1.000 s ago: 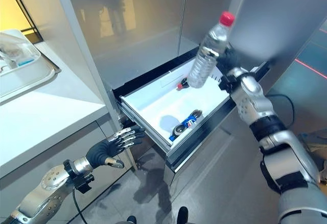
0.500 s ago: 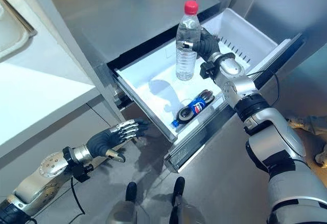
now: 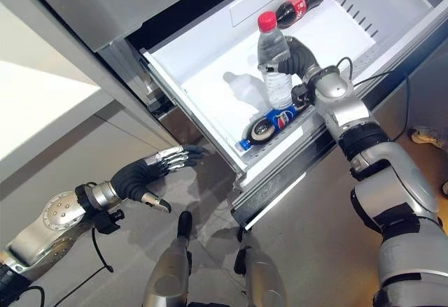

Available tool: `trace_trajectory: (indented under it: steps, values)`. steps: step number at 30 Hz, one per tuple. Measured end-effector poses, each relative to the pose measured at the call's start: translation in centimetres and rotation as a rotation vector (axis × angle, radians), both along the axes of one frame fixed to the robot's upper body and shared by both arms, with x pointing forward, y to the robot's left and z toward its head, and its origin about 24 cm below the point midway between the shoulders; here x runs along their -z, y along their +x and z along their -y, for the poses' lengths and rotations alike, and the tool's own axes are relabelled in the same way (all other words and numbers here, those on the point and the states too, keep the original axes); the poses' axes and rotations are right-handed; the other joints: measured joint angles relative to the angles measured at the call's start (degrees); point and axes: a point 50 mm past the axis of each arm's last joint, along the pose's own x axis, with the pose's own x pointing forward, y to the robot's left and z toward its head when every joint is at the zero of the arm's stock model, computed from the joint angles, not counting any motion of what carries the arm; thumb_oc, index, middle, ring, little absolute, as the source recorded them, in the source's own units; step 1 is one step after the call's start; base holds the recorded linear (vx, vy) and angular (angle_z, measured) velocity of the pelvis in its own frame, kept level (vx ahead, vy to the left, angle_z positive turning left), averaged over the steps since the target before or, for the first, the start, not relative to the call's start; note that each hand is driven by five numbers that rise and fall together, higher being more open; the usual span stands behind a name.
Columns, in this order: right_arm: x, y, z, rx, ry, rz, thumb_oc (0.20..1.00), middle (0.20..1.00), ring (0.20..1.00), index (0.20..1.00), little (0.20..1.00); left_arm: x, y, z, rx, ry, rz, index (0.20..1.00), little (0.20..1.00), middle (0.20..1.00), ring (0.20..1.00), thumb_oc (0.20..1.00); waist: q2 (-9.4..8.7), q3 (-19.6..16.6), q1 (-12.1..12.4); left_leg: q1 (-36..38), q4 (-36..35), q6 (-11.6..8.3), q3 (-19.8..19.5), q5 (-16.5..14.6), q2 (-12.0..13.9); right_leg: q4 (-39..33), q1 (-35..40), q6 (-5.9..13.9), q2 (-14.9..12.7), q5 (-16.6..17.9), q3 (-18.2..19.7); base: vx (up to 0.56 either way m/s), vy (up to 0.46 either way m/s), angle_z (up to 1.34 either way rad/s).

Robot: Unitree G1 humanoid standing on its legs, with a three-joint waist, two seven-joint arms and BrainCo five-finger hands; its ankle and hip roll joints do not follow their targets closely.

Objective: Take the drinks into the refrigerator

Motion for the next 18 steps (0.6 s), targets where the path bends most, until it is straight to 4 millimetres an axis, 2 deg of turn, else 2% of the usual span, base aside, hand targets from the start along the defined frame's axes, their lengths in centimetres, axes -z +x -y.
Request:
trace_trajectory:
  steps: [10, 15, 18]
  values:
    - [-2.7, -0.1, 0.9, 0.046, -0.060, 0.062, 0.200, 0.200, 0.200, 0.200, 0.200, 0.4, -0.1, 0.2, -0.019, -0.014, -0.010, 1.000, 1.000, 1.000, 1.000, 1.000, -0.05, 0.86, 0.14, -5.98, 3.37, -0.53, -2.73, 0.33, 0.19, 1.91, -3.96, 0.02, -0.24, -0.04, -1.54, -0.04, -0.040, 0.11]
    - [-4.5, -0.2, -0.6, 0.030, -0.241, 0.110, 0.200, 0.200, 0.200, 0.200, 0.200, 0.5, -0.2, 0.3, -0.027, 0.007, 0.011, 1.000, 1.000, 1.000, 1.000, 1.000, -0.21, 0.85, 0.01, -9.81, 5.51, -0.82, -3.83, 0.42, 0.37, 2.17, -6.50, -0.02, -0.03, -0.08, -1.61, -0.02, -0.017, 0.06]
    - [-4.2, -0.1, -1.6, 0.025, -0.412, 0.132, 0.200, 0.200, 0.200, 0.200, 0.200, 0.6, -0.2, 0.4, -0.027, 0.006, 0.007, 1.000, 1.000, 1.000, 1.000, 1.000, -0.25, 0.87, 0.31, -11.25, 5.95, -1.00, -4.50, 0.54, 0.50, 2.21, -7.29, -0.06, 0.15, -0.05, -1.93, -0.01, -0.021, 0.12]
